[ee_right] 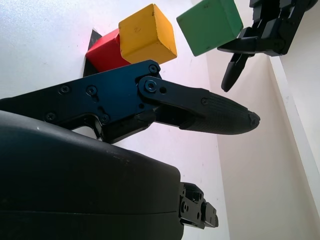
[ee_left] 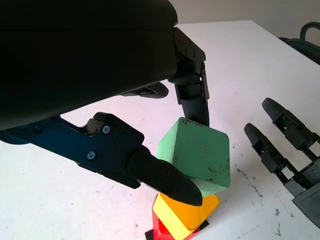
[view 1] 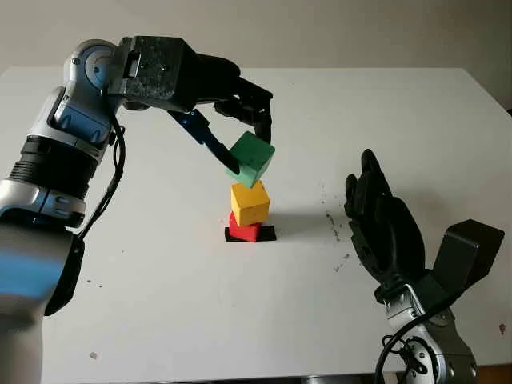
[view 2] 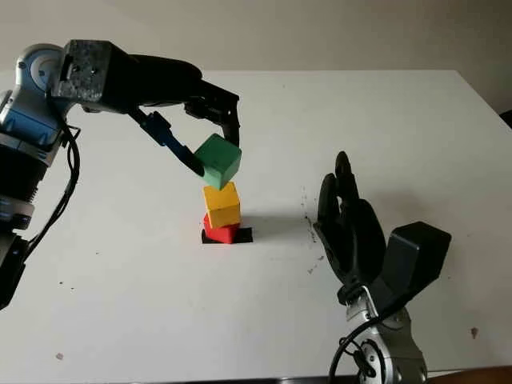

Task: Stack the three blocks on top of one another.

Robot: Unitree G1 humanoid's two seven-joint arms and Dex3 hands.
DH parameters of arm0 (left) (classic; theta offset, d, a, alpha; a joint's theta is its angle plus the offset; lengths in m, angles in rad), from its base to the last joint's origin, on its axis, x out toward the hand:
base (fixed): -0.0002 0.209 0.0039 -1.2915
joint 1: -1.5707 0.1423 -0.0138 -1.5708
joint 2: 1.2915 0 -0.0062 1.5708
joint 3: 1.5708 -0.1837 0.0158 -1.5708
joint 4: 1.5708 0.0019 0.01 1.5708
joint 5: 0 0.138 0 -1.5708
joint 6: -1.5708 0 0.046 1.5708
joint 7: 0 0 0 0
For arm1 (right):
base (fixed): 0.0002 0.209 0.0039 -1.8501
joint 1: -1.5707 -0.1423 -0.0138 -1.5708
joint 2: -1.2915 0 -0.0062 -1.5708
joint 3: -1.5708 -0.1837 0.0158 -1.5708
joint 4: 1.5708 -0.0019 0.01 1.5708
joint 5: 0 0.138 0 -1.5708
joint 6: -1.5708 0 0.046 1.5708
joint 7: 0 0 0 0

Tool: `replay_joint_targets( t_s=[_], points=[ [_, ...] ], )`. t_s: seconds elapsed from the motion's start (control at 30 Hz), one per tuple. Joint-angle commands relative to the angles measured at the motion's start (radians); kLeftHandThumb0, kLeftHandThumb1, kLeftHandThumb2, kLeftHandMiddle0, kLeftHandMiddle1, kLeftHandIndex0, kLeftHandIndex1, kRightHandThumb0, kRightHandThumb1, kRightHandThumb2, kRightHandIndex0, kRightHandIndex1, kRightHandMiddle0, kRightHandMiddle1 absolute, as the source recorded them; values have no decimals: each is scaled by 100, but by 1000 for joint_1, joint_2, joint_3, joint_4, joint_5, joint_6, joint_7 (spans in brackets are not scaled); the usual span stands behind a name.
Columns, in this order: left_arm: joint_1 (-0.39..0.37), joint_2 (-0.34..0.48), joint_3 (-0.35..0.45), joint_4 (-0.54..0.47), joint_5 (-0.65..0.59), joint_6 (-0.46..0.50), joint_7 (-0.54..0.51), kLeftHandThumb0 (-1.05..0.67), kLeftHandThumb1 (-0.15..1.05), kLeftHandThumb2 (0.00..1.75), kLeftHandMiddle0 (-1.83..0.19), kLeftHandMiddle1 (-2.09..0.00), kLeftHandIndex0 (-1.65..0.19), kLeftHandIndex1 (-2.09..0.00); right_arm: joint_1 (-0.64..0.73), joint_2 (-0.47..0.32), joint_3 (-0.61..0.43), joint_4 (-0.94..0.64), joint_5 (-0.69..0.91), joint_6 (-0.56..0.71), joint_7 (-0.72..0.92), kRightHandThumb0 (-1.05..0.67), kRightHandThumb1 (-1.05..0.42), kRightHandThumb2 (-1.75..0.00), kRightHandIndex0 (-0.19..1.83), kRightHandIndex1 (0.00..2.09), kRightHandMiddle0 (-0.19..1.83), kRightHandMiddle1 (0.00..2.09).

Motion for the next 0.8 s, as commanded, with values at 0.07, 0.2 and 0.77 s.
replay_joint_targets(
  t_s=[0.07,0.2,0.77],
  points=[
    [9,7,14,-10,-12,2,-14,-43,103,6,-27,-3,-27,-159,-2,2,2,-3,-4,-7,-5,-75,-105,-66,-19,0,-19,0],
    [8,0,14,7,-18,21,-28,-45,102,5,-26,-4,-30,-159,-1,-3,-1,-8,-1,-1,-1,-75,-105,-66,-19,0,-19,0],
    [25,-32,36,40,-87,57,-53,-49,101,5,-30,-7,-36,-158,9,-4,5,-17,-7,4,1,-75,-105,-66,-19,0,-19,0]
  ],
)
